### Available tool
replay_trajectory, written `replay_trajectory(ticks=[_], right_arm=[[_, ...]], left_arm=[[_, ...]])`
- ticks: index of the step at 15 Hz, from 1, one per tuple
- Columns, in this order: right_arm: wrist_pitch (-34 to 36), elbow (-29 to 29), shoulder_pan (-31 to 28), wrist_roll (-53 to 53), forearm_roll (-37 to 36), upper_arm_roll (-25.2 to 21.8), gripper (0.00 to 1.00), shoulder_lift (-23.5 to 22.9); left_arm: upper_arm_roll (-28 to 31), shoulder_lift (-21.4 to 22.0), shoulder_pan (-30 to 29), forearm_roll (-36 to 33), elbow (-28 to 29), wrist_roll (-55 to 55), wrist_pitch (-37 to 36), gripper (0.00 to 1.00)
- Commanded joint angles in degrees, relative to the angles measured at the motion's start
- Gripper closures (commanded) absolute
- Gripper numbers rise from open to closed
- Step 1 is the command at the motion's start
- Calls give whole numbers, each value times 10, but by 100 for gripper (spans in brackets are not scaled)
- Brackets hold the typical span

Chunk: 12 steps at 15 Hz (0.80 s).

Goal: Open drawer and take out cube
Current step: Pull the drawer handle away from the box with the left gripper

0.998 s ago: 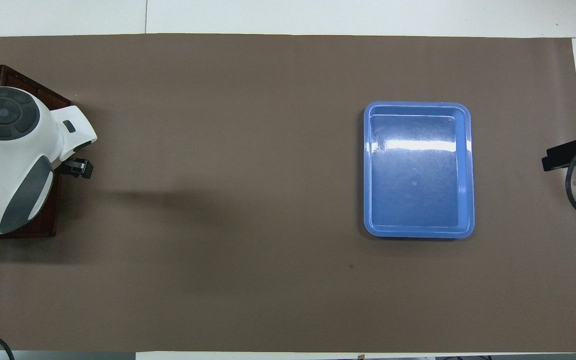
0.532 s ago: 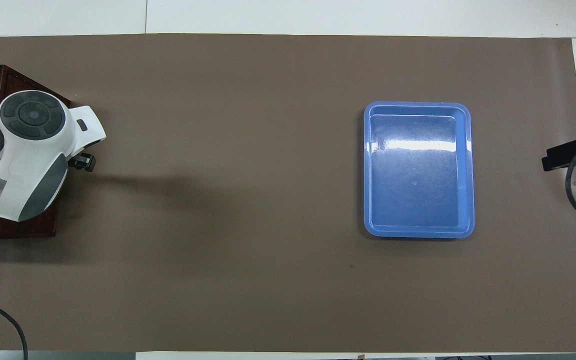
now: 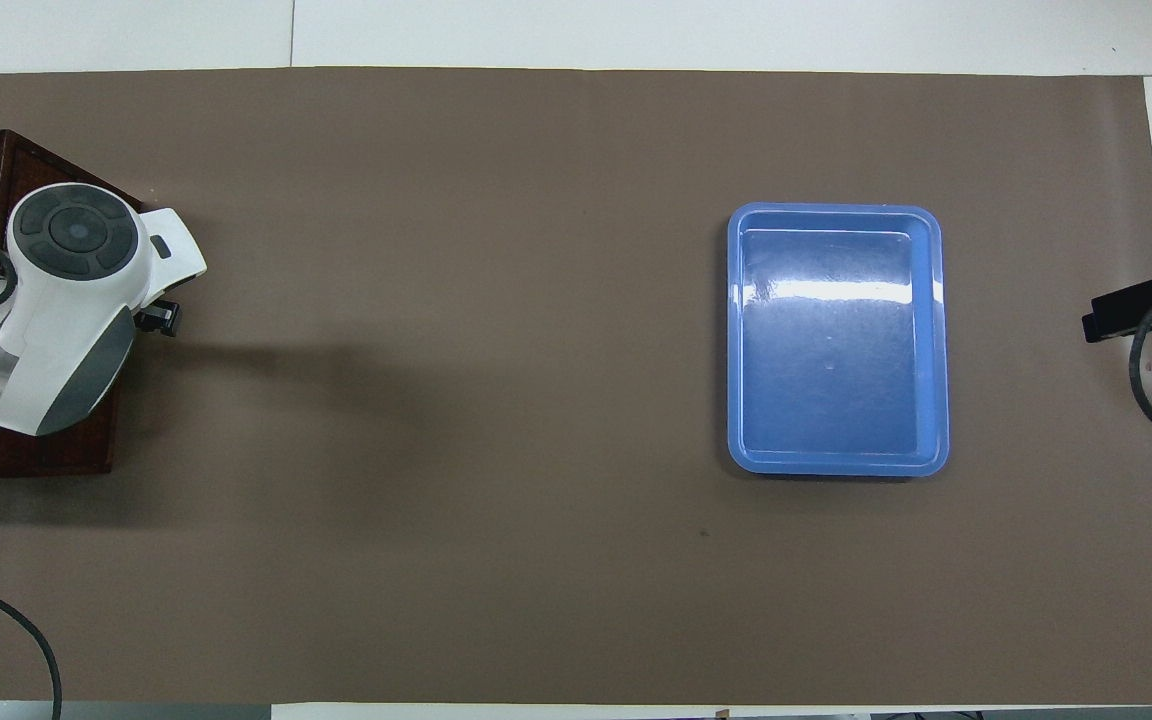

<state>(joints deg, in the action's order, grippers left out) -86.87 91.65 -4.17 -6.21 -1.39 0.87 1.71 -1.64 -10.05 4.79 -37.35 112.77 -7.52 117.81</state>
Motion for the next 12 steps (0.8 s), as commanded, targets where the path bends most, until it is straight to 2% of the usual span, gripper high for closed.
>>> replay_trajectory(ticks=[1, 12], right_arm=[[-11, 5, -6, -12, 1, 4, 0, 1], [-14, 8, -4, -13, 1, 6, 0, 2]], left_arm=[[1, -15, -8, -15, -8, -15, 20, 0], [-3, -17, -1, -10, -4, -28, 22, 0]])
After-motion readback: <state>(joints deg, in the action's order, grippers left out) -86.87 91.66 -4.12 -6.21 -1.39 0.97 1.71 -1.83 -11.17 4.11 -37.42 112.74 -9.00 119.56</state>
